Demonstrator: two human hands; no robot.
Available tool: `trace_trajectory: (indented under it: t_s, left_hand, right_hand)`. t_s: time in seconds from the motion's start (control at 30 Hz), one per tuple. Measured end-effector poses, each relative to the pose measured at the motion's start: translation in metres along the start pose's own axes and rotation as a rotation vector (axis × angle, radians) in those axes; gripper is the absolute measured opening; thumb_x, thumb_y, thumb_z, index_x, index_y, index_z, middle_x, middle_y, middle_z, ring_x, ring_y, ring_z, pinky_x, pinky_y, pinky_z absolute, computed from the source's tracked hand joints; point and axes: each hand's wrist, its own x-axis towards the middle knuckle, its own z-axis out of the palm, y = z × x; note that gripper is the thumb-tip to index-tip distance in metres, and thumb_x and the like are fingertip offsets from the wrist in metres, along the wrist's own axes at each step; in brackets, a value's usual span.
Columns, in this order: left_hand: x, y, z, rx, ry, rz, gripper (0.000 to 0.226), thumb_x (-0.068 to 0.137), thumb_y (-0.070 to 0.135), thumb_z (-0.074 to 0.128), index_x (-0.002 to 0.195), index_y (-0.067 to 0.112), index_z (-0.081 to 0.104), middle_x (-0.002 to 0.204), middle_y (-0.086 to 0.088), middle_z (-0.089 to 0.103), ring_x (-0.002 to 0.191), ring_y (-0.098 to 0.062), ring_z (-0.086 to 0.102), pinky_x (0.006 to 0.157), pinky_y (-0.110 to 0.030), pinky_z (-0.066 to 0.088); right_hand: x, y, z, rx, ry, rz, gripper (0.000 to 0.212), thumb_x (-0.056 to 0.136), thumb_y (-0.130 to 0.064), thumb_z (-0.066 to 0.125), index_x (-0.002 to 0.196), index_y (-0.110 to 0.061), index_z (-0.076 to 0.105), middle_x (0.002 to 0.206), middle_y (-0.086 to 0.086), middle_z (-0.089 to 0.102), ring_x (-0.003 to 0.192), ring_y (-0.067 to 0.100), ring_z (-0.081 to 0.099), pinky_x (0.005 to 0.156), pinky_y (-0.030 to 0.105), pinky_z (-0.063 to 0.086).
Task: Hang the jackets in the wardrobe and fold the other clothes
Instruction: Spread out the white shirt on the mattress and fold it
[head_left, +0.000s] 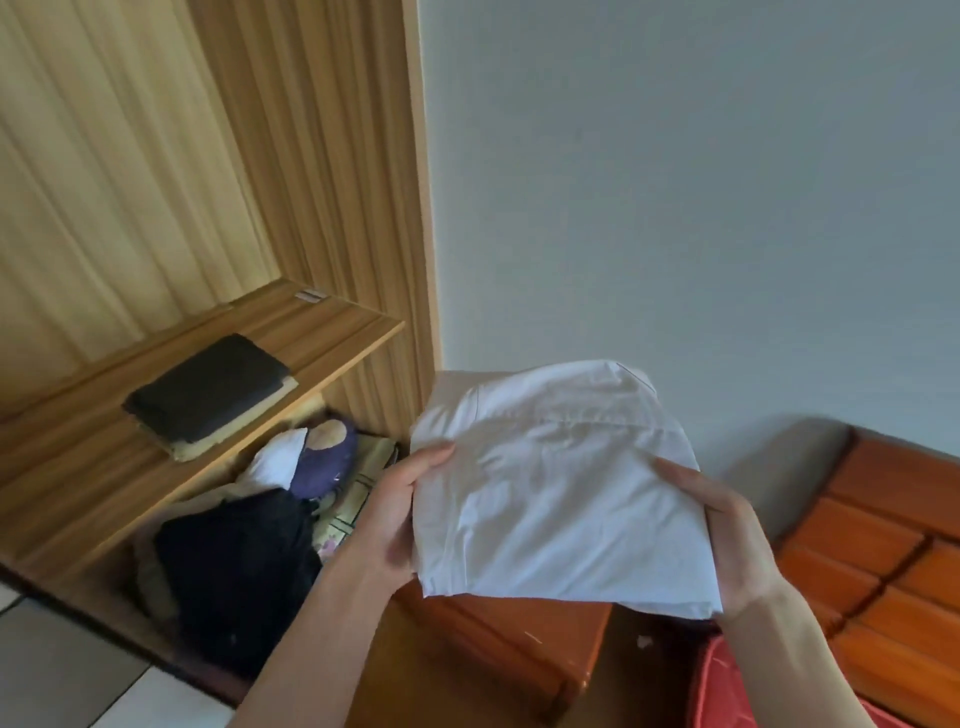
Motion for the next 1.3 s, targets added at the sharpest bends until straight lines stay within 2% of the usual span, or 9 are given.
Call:
trace_trajectory:
  t_s: [0.13,0.27,0.37,0.5,0.63,0.77,0.93,1.17,1.3]
  left_hand:
    - [0.007,0.019,-0.018,-0.001,0.179,0.061,0.032,0.075,0.033,0.084,0.104,0.019,0.084,0.116,-0.016,0.077,0.103,-0.037,0.076,0.098,-0.052,0.057]
    - [0.009,0.035,-0.05,0.001,0.339,0.131,0.056,0.077,0.036,0.081,0.129,0.021,0.067,0.117,-0.016,0.077,0.106,-0.04,0.074,0.092,-0.055,0.06]
    - [0.014,0.046,-0.078,0.001,0.379,0.162,0.068,0.072,0.041,0.085,0.133,0.023,0.063,0.116,-0.015,0.077,0.103,-0.038,0.075,0.078,-0.049,0.062]
    - [0.024,0.072,-0.114,-0.046,0.404,0.165,0.075,0.062,0.043,0.092,0.129,0.02,0.068,0.12,-0.017,0.075,0.105,-0.04,0.075,0.076,-0.048,0.062]
    - [0.035,0.104,-0.153,-0.087,0.437,0.192,0.069,0.065,0.042,0.092,0.127,0.02,0.07,0.122,-0.018,0.075,0.108,-0.041,0.074,0.08,-0.051,0.062]
    - [0.043,0.138,-0.19,-0.09,0.47,0.232,0.069,0.069,0.04,0.091,0.131,0.019,0.068,0.127,-0.017,0.073,0.114,-0.041,0.071,0.089,-0.054,0.059]
    - [0.047,0.174,-0.225,-0.096,0.549,0.227,0.07,0.066,0.042,0.089,0.129,0.017,0.069,0.121,-0.016,0.076,0.106,-0.039,0.075,0.082,-0.05,0.061]
    - [0.057,0.211,-0.259,-0.194,0.626,0.265,0.056,0.07,0.031,0.082,0.123,0.013,0.072,0.114,-0.017,0.078,0.095,-0.038,0.077,0.067,-0.047,0.063]
    - [0.062,0.227,-0.275,-0.21,0.702,0.295,0.053,0.072,0.032,0.079,0.121,0.013,0.072,0.112,-0.016,0.078,0.092,-0.036,0.078,0.078,-0.045,0.06]
  right_hand:
    - [0.055,-0.015,0.021,-0.056,-0.116,0.141,0.063,0.075,-0.034,0.086,0.131,-0.01,0.071,0.133,0.023,0.068,0.115,0.049,0.068,0.089,0.065,0.051]
    - [0.111,-0.011,0.051,-0.084,-0.236,0.229,0.065,0.072,-0.029,0.088,0.131,-0.008,0.071,0.134,0.023,0.068,0.119,0.048,0.067,0.091,0.063,0.053]
    - [0.149,-0.003,0.075,-0.086,-0.266,0.255,0.065,0.067,-0.024,0.092,0.127,-0.008,0.074,0.129,0.022,0.07,0.115,0.046,0.07,0.087,0.059,0.056]
    - [0.196,0.006,0.11,-0.117,-0.3,0.21,0.02,0.091,-0.028,0.071,0.107,-0.026,0.083,0.117,0.012,0.078,0.109,0.04,0.073,0.086,0.058,0.056]
    - [0.245,0.011,0.153,-0.187,-0.344,0.209,0.036,0.083,-0.03,0.081,0.118,-0.022,0.078,0.127,0.018,0.073,0.116,0.045,0.069,0.088,0.063,0.054]
    - [0.292,0.015,0.199,-0.255,-0.361,0.173,0.056,0.06,-0.033,0.099,0.11,-0.015,0.082,0.119,0.016,0.076,0.107,0.035,0.075,0.077,0.05,0.061]
    - [0.339,0.025,0.245,-0.405,-0.326,0.299,0.07,0.055,-0.035,0.099,0.116,-0.007,0.079,0.124,0.023,0.072,0.109,0.045,0.072,0.082,0.053,0.059]
    - [0.396,0.037,0.302,-0.486,-0.369,0.148,0.061,0.075,-0.028,0.086,0.132,-0.018,0.067,0.12,0.016,0.076,0.105,0.04,0.075,0.078,0.049,0.063]
    - [0.436,0.048,0.329,-0.517,-0.424,0.139,0.054,0.08,-0.023,0.082,0.132,-0.021,0.067,0.117,0.012,0.077,0.101,0.037,0.076,0.074,0.047,0.064]
